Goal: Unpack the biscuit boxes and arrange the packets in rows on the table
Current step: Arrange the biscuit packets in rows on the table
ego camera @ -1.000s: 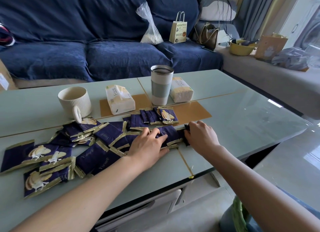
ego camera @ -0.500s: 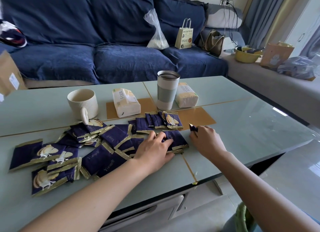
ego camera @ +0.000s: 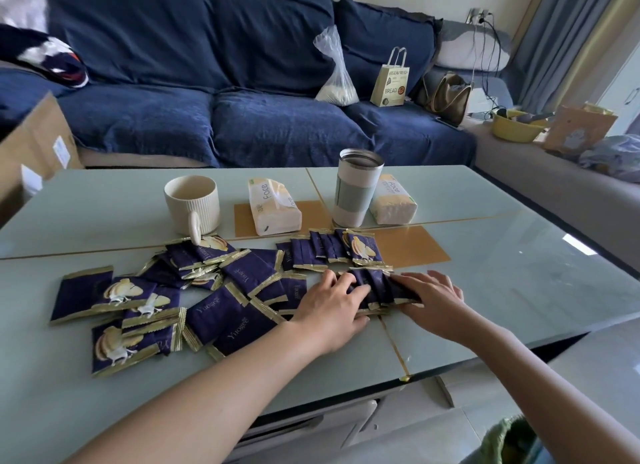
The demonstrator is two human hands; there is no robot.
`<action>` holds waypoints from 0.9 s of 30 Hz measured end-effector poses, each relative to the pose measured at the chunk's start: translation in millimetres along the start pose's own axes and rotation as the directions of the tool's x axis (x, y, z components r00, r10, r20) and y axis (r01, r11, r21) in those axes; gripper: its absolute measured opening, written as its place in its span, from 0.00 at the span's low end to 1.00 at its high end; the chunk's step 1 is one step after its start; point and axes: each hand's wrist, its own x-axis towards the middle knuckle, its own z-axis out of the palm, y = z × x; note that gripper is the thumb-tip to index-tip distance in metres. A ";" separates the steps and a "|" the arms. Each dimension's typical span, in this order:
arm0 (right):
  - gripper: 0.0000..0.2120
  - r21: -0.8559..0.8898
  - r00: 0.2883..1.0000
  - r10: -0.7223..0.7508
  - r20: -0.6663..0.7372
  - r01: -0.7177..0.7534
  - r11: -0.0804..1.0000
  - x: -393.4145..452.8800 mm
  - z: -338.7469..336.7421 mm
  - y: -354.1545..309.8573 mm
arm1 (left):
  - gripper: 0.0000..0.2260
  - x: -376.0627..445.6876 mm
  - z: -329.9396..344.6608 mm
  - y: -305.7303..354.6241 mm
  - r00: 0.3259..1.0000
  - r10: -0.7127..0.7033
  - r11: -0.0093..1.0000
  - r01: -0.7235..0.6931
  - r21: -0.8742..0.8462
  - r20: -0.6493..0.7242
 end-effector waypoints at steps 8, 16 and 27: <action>0.37 0.017 0.987 -0.129 0.100 0.128 0.992 -8.3 -17.0 -16.5 | 0.25 -29.9 -13.4 -15.8 0.991 0.031 0.986 -0.052 -0.157 -0.130; 0.22 0.135 0.942 -0.311 -0.124 0.327 0.935 -3.5 -18.0 -105.3 | 0.16 -94.9 -48.5 -87.5 0.935 -0.101 0.973 0.021 -0.231 -0.339; 0.20 0.169 0.889 -0.458 -0.024 0.455 0.874 18.2 4.5 -232.8 | 0.10 -190.7 -80.6 -203.4 0.813 -0.447 0.890 0.364 -0.274 -0.372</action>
